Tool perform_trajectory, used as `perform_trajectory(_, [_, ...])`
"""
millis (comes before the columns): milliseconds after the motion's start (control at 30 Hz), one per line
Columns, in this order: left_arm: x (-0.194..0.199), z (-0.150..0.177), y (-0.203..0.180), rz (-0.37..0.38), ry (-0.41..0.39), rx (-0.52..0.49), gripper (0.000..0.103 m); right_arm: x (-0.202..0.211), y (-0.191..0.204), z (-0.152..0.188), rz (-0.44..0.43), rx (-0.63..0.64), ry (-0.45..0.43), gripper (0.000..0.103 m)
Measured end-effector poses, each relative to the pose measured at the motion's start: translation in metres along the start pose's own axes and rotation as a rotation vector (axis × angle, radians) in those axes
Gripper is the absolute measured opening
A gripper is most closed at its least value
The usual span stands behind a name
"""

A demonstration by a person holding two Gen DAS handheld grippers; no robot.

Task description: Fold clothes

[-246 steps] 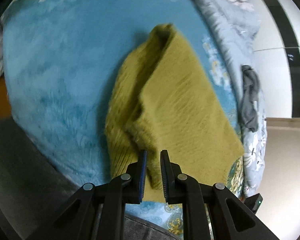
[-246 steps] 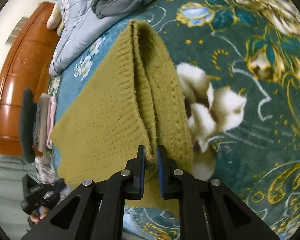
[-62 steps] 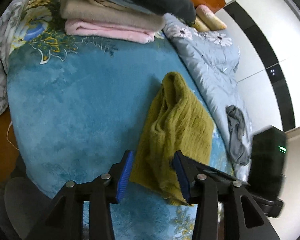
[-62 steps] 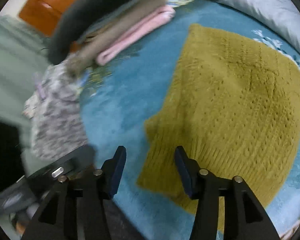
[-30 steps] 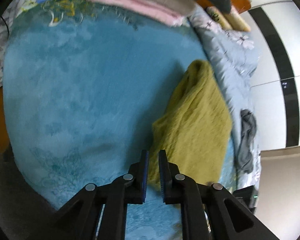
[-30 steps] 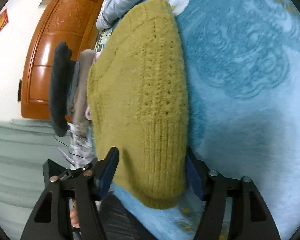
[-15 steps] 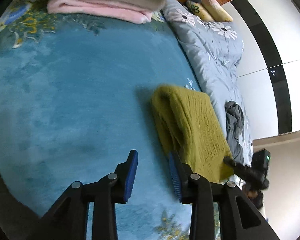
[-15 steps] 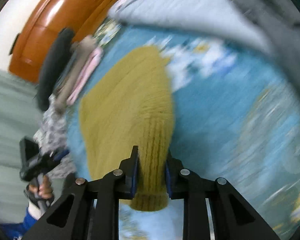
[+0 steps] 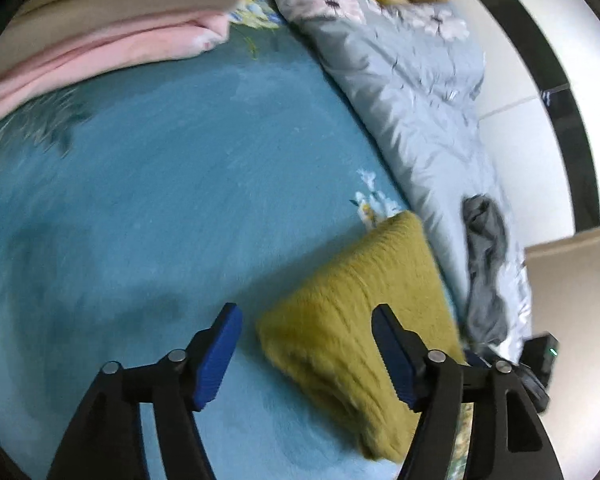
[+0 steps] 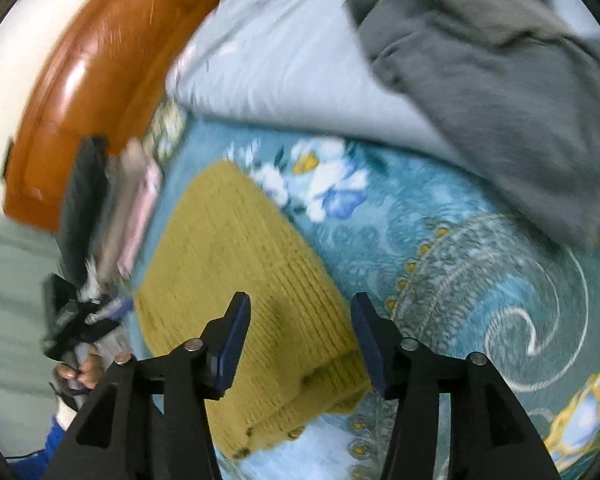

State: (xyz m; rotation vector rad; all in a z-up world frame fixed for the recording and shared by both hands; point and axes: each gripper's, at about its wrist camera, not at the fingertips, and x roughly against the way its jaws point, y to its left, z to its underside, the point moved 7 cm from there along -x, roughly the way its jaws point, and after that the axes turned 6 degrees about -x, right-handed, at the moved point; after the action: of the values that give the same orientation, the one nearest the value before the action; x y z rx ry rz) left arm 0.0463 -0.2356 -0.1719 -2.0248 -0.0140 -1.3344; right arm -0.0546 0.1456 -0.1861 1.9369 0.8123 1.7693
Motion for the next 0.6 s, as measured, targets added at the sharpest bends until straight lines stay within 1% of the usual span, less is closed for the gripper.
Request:
perform_trajectory(33, [-0.008, -0.002, 0.000, 0.001, 0.022, -0.011, 0.072, 0.006, -0.004, 0.005, -0.023, -0.037, -0.039, 0.082])
perform_trajectory(67, [-0.016, -0.004, 0.001, 0.001, 0.043, -0.023, 0.072, 0.012, -0.009, 0.011, -0.047, -0.076, -0.077, 0.085])
perform_trajectory(100, [-0.024, -0.006, 0.000, 0.006, 0.064, -0.033, 0.072, 0.013, -0.017, 0.025, -0.083, -0.136, -0.099, 0.086])
perform_trajectory(200, [-0.048, -0.007, -0.005, 0.060, 0.129, -0.054, 0.072, -0.001, -0.034, 0.074, -0.176, -0.309, -0.105, 0.086])
perform_trajectory(300, [-0.067, -0.006, -0.009, 0.092, 0.188, -0.059, 0.072, -0.013, -0.039, 0.103, -0.202, -0.369, -0.104, 0.086])
perform_trajectory(367, [-0.075, -0.006, -0.012, 0.099, 0.212, -0.061, 0.072, -0.019, -0.035, 0.106, -0.193, -0.378, -0.139, 0.087])
perform_trajectory(467, [-0.080, -0.006, -0.019, 0.111, 0.209, -0.072, 0.072, -0.020, -0.027, 0.097, -0.229, -0.410, -0.163, 0.088])
perform_trajectory(533, [-0.084, -0.004, -0.019, 0.083, 0.206, -0.081, 0.071, -0.026, -0.024, 0.093, -0.216, -0.416, -0.165, 0.087])
perform_trajectory(600, [-0.084, -0.003, -0.018, 0.061, 0.187, -0.064, 0.067, -0.033, -0.024, 0.090, -0.189, -0.437, -0.176, 0.087])
